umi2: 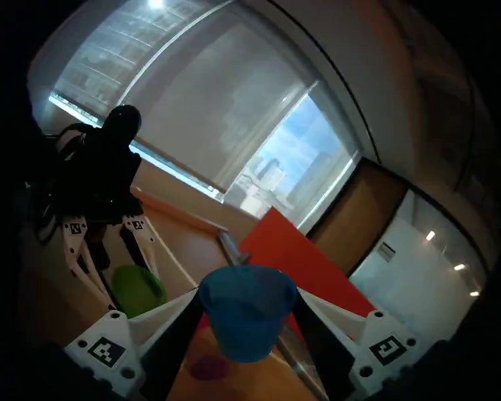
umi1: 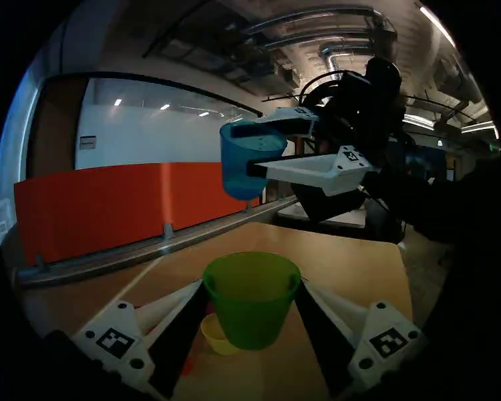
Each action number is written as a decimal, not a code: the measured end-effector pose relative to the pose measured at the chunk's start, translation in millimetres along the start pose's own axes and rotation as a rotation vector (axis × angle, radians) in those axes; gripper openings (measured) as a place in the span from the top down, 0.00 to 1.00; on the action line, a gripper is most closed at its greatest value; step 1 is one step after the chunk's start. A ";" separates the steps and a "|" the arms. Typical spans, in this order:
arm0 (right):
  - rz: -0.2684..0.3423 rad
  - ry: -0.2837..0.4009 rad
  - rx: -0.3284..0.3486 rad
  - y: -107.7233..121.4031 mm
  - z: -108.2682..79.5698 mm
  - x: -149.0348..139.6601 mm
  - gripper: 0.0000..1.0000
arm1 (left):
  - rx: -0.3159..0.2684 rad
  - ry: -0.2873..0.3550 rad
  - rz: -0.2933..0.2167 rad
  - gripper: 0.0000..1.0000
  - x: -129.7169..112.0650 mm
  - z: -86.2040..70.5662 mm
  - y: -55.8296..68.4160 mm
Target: Pour water
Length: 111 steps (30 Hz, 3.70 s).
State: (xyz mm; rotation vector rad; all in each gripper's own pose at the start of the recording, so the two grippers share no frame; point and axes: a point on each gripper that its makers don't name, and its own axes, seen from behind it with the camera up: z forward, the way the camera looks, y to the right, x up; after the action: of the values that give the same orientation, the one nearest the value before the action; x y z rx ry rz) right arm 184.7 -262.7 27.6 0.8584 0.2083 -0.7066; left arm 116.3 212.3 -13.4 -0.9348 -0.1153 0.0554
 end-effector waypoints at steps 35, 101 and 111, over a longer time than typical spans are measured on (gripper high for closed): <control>-0.346 0.019 -0.003 -4.8 11.8 35.2 0.09 | -0.018 0.006 0.028 0.14 8.6 3.3 8.1; -0.640 0.003 -0.066 8.9 14.9 51.2 0.09 | -0.035 0.012 0.040 0.14 9.0 2.3 13.5; -0.678 0.005 -0.079 13.4 13.3 53.4 0.09 | -0.038 0.014 0.039 0.14 9.3 3.8 14.1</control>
State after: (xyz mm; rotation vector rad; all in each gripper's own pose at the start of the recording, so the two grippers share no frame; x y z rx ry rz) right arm 232.4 -292.7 21.1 0.7099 0.5418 -1.3174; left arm 125.2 224.6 -21.9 -0.9754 -0.0859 0.0833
